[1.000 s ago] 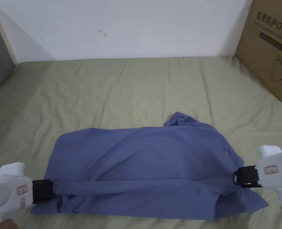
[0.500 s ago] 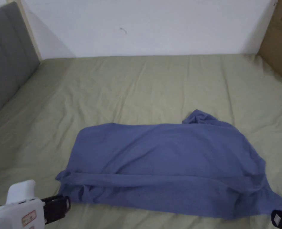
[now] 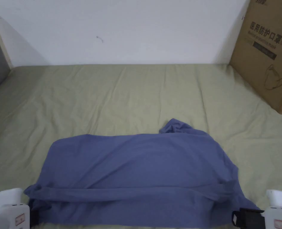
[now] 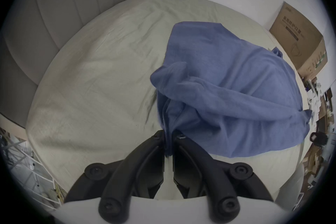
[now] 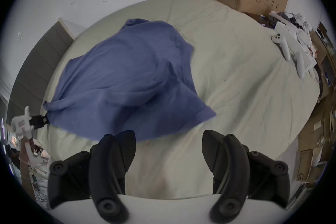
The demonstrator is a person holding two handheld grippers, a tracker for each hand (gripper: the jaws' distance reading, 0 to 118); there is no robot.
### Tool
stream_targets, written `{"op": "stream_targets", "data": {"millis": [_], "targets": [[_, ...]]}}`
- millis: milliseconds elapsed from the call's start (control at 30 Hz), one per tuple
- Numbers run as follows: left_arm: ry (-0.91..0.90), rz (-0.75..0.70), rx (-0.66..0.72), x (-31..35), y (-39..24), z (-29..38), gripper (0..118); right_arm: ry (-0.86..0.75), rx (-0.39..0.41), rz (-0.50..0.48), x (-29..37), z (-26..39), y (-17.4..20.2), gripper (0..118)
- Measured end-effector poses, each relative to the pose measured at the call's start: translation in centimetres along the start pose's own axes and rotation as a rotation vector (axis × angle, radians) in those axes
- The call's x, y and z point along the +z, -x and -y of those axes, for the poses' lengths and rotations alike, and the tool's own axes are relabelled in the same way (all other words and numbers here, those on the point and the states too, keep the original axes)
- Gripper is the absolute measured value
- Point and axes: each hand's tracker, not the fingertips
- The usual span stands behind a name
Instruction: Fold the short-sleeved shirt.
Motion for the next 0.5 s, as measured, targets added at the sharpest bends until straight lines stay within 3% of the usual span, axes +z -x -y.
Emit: {"op": "stream_targets", "data": {"millis": [100,200,267,300,333,500], "targets": [[-0.008,0.023,0.024,0.9,0.4,0.0,7,0.052,-0.018,0.026,-3.9,-1.6,-0.8,79],[-0.013,0.032,0.015,1.7,0.3,-0.2,7,0.123,-0.048,0.055,-5.7,-2.0,-0.3,65],[-0.021,0.044,0.001,2.6,0.2,-0.5,7,0.085,0.062,0.035,-4.2,-2.3,0.7,9],[-0.031,0.045,-0.007,2.8,0.3,-0.7,7,0.075,0.076,0.0,-3.9,-2.4,0.8,7],[-0.035,0.045,-0.015,3.3,0.2,-0.9,7,0.07,0.039,-0.023,-3.2,-2.3,1.3,7],[-0.065,0.065,-0.047,6.5,0.5,-0.8,7,0.074,0.028,-0.038,-0.6,-2.1,0.0,7]]}}
